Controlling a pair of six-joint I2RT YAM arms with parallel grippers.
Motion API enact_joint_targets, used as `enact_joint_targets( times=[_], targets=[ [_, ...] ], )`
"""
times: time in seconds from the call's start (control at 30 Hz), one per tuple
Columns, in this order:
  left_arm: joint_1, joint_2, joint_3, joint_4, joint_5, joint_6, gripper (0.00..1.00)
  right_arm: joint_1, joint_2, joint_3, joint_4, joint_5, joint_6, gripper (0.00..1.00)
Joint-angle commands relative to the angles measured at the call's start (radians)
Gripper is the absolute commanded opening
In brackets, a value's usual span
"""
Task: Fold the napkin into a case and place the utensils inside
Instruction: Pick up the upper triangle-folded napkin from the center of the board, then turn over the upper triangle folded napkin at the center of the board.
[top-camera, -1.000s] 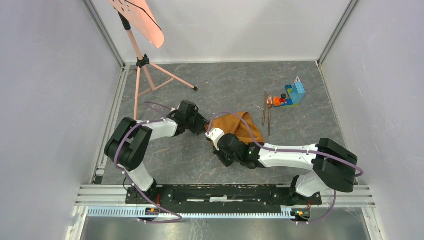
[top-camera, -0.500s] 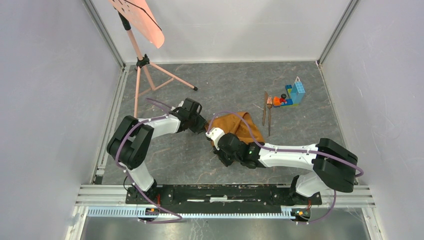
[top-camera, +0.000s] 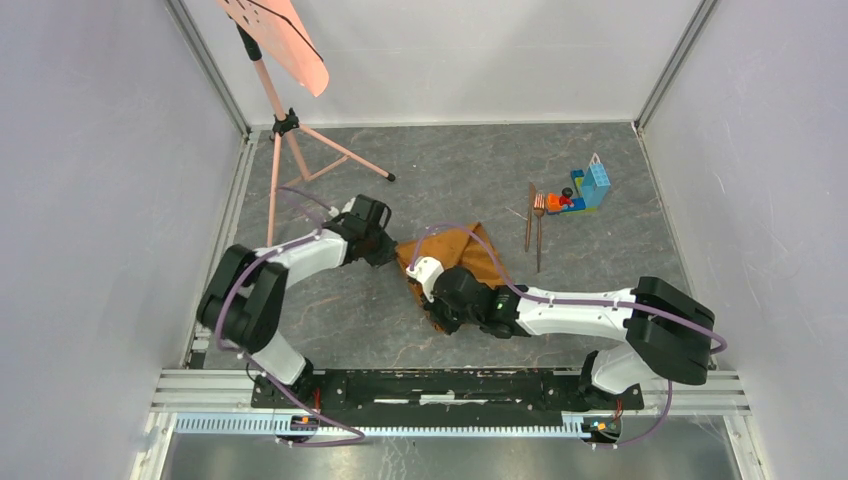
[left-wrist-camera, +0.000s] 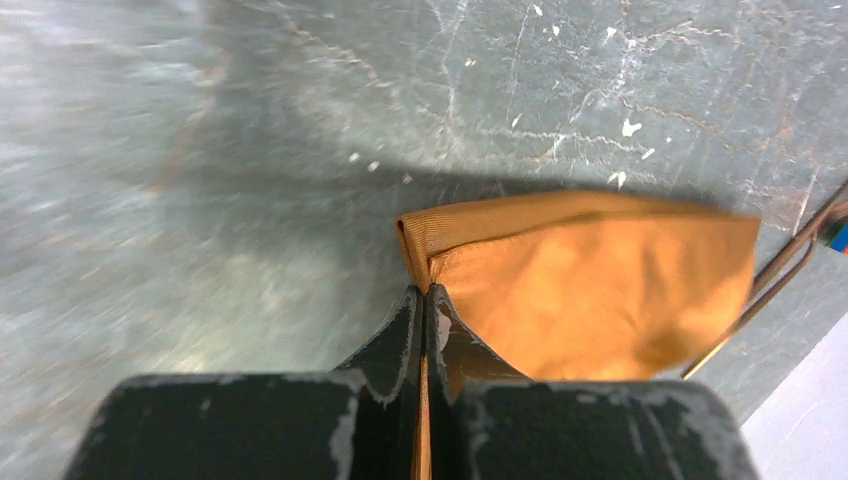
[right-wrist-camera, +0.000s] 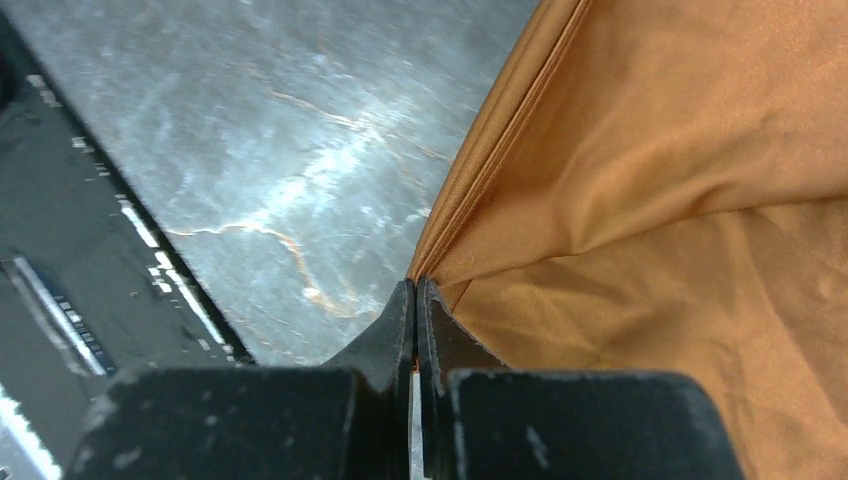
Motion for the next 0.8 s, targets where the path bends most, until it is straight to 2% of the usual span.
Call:
enact_joint_targets(
  times=[0.0,0.1,0.27,0.4,0.47,0.57,0.67,0.7,0.77],
  targets=[
    [0.069,-0.262,0.002,-0.202,-0.074,0.109,0.02,0.06,0.021,0.071,0.084,-0.12,-0.016,0.0],
    [0.114,-0.464,0.013,-0.405,-0.151,0.141,0.02,0.101,0.061,0.119,0.175,-0.242,0.017,0.0],
    [0.185,-0.791,0.149,-0.791,-0.378,0.206,0.02,0.161,0.175,0.253,0.396,-0.495,0.156,0.0],
    [0.191,-0.895,0.337,-0.94,-0.475,0.289,0.02,0.177,0.248,0.281,0.734,-0.682,0.387,0.0],
    [0.191,-0.863,0.424,-0.945,-0.452,0.358,0.02,0.172,0.259,0.247,0.886,-0.714,0.467,0.0],
    [0.167,-0.714,0.471,-0.94,-0.406,0.395,0.02,0.129,0.289,0.102,1.156,-0.738,0.64,0.0],
    [0.0,-0.553,0.417,-0.84,-0.508,0.357,0.02,0.026,0.361,-0.079,1.457,-0.752,0.803,0.0],
    [-0.062,-0.485,0.409,-0.801,-0.533,0.343,0.02,-0.006,0.377,-0.131,1.485,-0.748,0.801,0.0],
    [-0.132,-0.343,0.404,-0.708,-0.537,0.311,0.02,-0.069,0.395,-0.221,1.428,-0.752,0.745,0.03]
  ],
)
